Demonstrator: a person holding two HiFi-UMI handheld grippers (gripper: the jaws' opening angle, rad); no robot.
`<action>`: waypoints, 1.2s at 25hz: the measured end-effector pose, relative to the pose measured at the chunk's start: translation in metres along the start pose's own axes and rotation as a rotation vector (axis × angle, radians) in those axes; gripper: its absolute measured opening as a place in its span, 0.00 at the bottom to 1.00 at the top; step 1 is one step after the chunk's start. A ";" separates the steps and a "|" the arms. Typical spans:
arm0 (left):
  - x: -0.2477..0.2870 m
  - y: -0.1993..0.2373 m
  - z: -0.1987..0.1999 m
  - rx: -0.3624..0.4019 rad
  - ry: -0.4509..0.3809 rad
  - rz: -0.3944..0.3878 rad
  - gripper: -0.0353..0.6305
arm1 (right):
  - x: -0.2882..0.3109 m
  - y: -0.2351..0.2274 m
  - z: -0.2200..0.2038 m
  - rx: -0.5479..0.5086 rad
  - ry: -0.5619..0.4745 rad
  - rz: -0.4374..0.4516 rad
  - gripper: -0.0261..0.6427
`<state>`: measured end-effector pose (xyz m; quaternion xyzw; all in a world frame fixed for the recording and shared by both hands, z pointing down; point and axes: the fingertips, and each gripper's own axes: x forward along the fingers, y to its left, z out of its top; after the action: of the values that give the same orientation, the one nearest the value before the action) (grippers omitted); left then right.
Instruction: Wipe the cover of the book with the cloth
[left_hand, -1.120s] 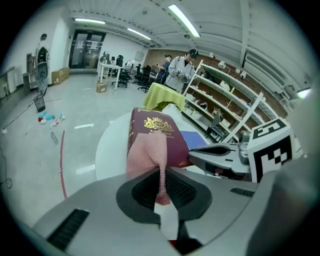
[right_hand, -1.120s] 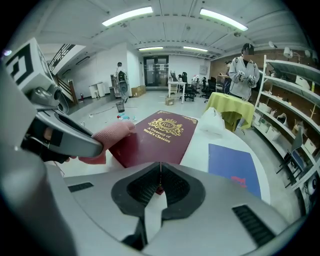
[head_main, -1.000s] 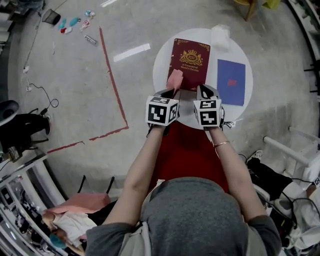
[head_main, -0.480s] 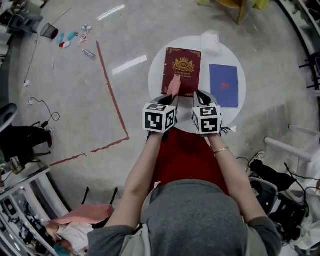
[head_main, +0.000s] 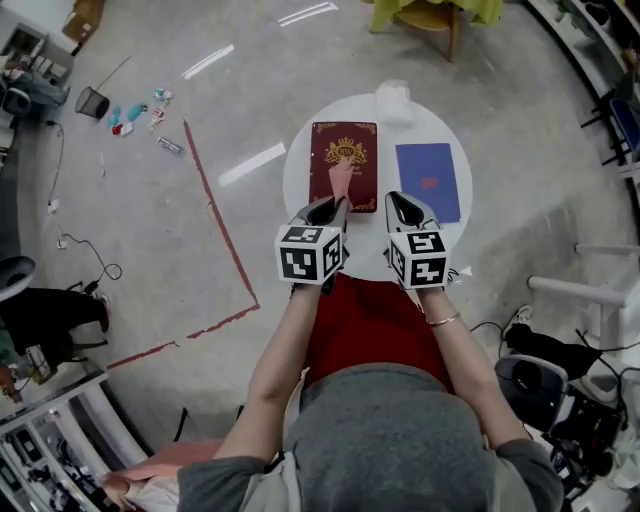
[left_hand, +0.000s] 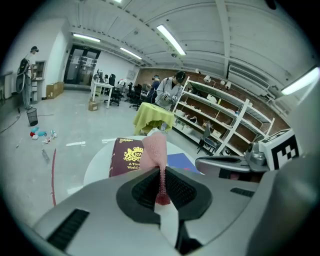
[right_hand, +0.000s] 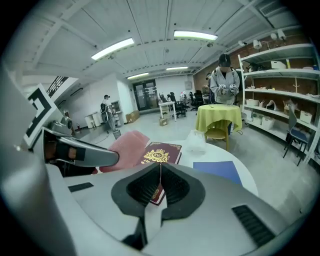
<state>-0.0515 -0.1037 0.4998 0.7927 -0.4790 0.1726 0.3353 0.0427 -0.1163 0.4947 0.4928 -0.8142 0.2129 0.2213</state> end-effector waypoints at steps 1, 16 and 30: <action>-0.001 -0.001 0.004 0.006 -0.008 0.003 0.10 | -0.004 -0.001 0.004 0.007 -0.017 -0.002 0.08; -0.017 -0.029 0.056 0.136 -0.150 0.008 0.10 | -0.052 -0.016 0.048 0.045 -0.173 -0.017 0.08; -0.035 -0.054 0.094 0.256 -0.283 0.022 0.10 | -0.080 -0.028 0.082 0.037 -0.290 -0.022 0.08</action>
<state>-0.0258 -0.1298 0.3918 0.8400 -0.5041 0.1226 0.1590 0.0892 -0.1178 0.3861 0.5314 -0.8280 0.1519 0.0944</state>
